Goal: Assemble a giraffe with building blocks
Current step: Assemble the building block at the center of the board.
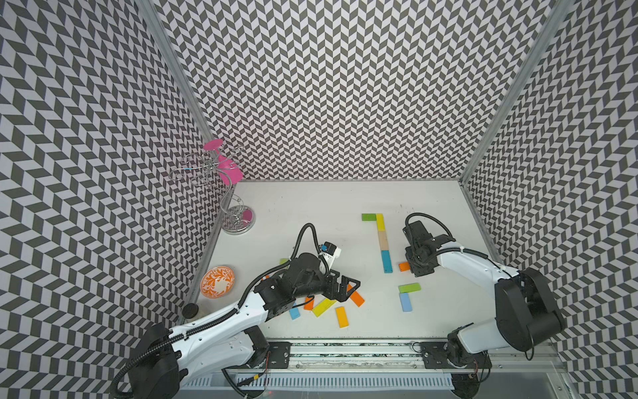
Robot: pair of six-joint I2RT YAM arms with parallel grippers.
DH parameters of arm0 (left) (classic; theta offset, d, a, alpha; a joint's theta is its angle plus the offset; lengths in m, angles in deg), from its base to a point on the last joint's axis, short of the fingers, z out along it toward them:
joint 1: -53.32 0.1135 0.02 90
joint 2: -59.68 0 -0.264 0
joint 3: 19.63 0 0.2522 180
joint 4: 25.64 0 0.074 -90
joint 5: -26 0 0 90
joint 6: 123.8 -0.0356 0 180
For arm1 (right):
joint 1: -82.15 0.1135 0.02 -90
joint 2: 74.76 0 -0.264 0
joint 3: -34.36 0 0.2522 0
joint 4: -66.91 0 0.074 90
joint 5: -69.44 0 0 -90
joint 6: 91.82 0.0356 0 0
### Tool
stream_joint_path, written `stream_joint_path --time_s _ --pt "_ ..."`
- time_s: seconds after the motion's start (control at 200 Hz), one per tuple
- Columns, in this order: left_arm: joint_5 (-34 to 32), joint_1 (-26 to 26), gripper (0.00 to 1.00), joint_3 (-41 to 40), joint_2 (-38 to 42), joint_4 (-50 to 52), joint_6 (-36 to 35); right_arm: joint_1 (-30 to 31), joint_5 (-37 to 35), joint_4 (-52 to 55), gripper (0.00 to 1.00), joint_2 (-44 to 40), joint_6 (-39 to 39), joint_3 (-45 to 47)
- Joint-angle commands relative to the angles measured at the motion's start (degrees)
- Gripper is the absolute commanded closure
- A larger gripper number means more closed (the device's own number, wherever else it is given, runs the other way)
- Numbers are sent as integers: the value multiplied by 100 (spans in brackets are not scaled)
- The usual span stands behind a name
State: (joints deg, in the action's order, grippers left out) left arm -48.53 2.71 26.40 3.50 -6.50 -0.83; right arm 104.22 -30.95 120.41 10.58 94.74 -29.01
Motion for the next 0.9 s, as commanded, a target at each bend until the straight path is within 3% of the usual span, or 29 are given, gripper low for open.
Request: stream_joint_path --time_s 0.0,0.3,0.456,0.656,0.891 --pt "-127 -21 0 59 73 -88 -84 101 86 -316 79 198 440 106" --pt "-172 -26 0 42 176 15 -109 269 120 -397 76 466 887 176" --pt "-242 -28 0 43 231 74 -119 281 120 -581 62 396 1062 361" --pt "-264 -27 0 29 265 88 -127 281 193 -829 33 270 1104 583" --pt "-304 -24 0 -7 264 99 -172 369 357 -980 30 108 1180 670"
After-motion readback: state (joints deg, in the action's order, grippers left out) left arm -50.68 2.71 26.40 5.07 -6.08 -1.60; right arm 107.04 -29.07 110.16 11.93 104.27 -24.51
